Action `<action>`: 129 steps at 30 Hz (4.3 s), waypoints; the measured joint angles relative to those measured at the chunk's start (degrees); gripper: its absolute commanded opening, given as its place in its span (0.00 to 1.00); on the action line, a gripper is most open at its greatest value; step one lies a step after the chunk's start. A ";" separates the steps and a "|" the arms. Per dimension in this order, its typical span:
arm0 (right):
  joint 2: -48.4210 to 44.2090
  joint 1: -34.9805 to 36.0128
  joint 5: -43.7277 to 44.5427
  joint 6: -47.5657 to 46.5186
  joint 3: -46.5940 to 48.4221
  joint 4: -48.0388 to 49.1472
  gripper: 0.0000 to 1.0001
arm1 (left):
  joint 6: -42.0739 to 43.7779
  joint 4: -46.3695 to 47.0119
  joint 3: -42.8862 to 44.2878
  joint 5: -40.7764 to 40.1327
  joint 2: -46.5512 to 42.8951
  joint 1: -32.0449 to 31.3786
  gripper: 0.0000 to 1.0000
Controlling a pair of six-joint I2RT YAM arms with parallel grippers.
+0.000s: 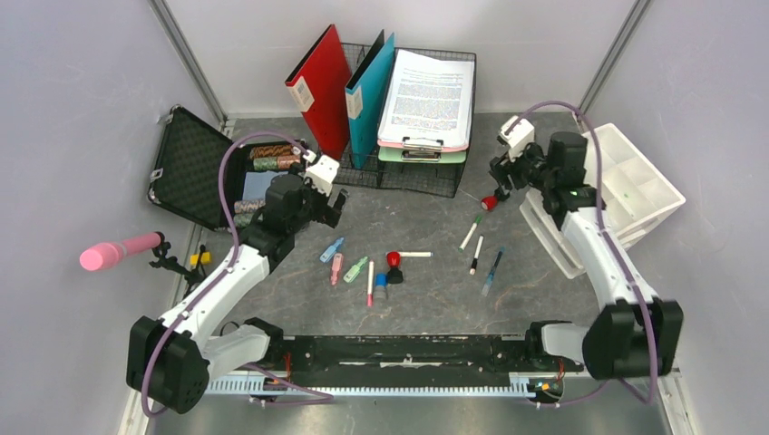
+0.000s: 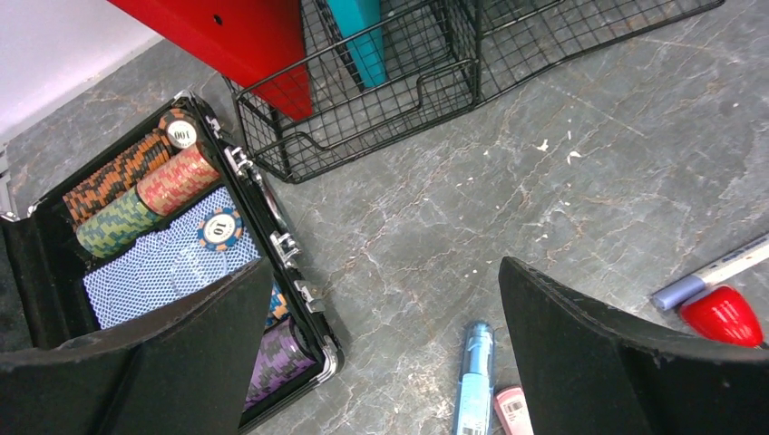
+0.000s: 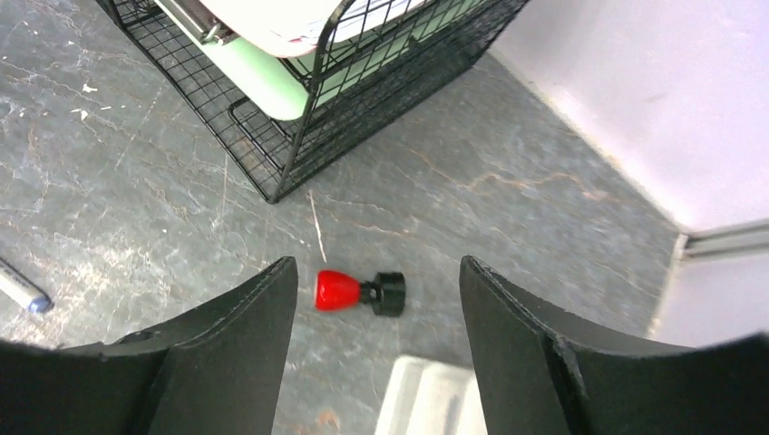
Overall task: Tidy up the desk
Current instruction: Move the storage box to the center of the board.
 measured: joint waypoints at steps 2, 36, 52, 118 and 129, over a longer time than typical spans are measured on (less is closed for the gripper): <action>-4.94 0.07 2.14 -1.27 0.11 -4.20 0.75 | -0.31 -0.28 0.00 0.68 -0.90 0.00 1.00; -2.51 -7.72 17.79 -7.23 12.02 -33.27 0.29 | -1.70 -1.66 -0.44 6.88 -4.13 0.00 1.00; -2.51 -7.52 6.25 0.61 15.50 -41.44 0.08 | -1.68 -4.66 0.85 7.80 -2.71 0.00 1.00; -3.48 7.74 13.14 6.97 14.40 -39.10 0.02 | -4.28 -7.10 7.89 14.29 4.79 0.00 1.00; -3.45 8.70 6.21 7.61 14.08 -38.95 0.02 | -4.46 -7.17 7.89 15.15 6.38 0.00 1.00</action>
